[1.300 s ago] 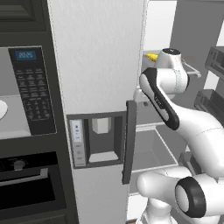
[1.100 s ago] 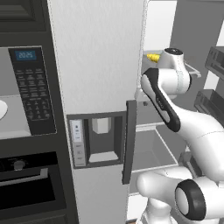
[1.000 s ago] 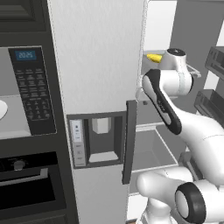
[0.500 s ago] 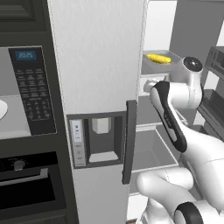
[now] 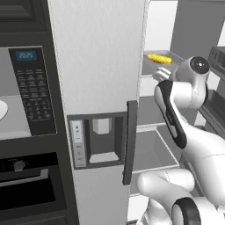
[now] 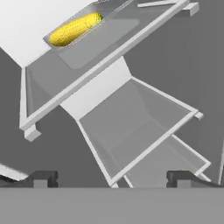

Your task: Place the tupperware containing the shrimp and corn meal in the microwave. Close the microwave door and press the start button to reheat the meal.

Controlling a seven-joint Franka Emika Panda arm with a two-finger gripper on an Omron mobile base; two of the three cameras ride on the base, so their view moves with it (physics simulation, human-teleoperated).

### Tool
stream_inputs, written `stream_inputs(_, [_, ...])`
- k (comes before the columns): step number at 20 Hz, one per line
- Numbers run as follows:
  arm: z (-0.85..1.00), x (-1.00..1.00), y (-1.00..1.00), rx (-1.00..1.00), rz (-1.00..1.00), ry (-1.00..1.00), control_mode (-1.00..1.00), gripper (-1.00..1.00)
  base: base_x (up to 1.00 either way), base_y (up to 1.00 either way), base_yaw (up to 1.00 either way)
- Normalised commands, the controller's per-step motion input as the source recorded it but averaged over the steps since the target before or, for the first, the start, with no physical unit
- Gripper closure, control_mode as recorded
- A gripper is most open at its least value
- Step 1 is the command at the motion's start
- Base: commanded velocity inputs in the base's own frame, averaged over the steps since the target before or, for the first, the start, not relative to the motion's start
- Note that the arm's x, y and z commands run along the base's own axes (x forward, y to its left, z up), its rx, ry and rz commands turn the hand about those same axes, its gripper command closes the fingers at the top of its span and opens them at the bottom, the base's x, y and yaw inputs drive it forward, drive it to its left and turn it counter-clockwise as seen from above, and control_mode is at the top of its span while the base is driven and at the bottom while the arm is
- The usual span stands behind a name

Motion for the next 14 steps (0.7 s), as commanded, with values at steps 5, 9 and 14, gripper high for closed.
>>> stream_inputs(5, [0.22, 0.34, -0.35, 0.09, -0.19, -0.04, -1.0, -1.0, 0.0, 0.0, 0.0])
stream_inputs(9, [0.13, 0.44, -0.47, 0.11, -0.13, 0.0, -1.0, -1.0, 0.0, 0.0, 0.0])
stream_inputs(14, [0.07, 0.44, -0.38, 0.13, -0.06, 0.0, -1.0, -1.0, 0.0, 0.0, 0.0])
